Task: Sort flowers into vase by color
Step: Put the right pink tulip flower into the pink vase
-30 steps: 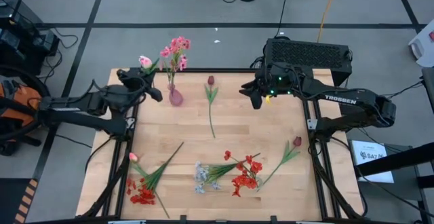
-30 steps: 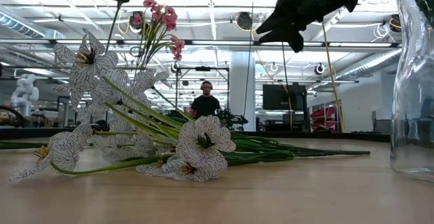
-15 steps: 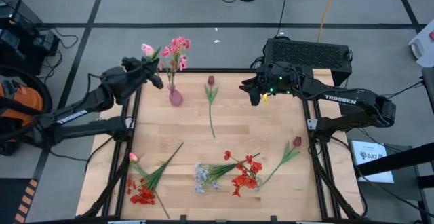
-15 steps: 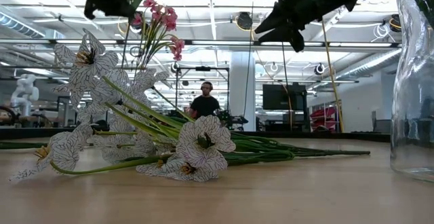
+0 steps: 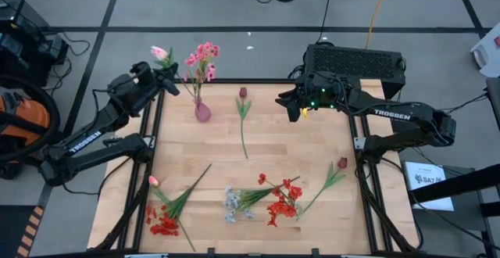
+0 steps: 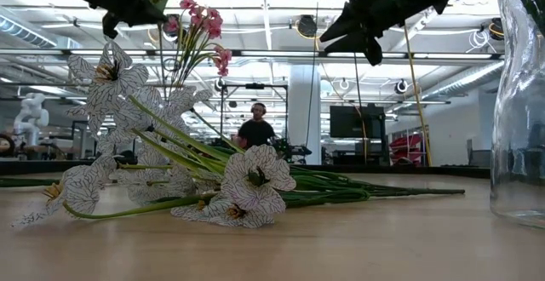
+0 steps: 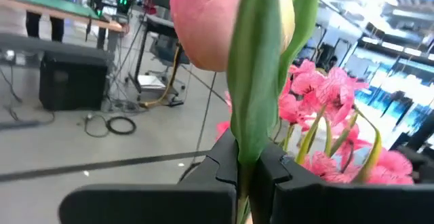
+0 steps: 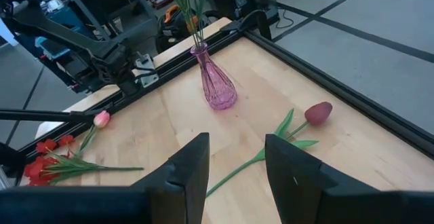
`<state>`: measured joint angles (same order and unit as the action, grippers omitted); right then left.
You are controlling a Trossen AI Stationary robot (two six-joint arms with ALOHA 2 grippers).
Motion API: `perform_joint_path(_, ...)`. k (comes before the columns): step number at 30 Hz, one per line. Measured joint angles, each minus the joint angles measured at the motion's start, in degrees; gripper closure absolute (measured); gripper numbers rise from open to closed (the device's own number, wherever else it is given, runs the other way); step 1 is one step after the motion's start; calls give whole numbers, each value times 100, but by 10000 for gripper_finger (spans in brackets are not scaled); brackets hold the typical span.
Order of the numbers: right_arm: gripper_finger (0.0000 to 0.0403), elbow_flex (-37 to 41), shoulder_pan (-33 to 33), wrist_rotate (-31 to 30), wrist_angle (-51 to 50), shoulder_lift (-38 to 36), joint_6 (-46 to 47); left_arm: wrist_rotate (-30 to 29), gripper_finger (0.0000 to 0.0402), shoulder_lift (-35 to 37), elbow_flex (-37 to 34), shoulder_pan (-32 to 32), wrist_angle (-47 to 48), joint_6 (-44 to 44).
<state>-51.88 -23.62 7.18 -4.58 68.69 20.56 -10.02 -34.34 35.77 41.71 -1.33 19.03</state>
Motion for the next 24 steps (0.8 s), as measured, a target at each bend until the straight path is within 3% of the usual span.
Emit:
perform_joint_path(11, 269, 0, 0, 2, -4, 0, 44, -50, 393, 310, 212, -4, -66, -7)
perform_joint_path(24, 269, 0, 0, 2, -4, 0, 129, 63, 393, 248, 302, -11, 661, 316)
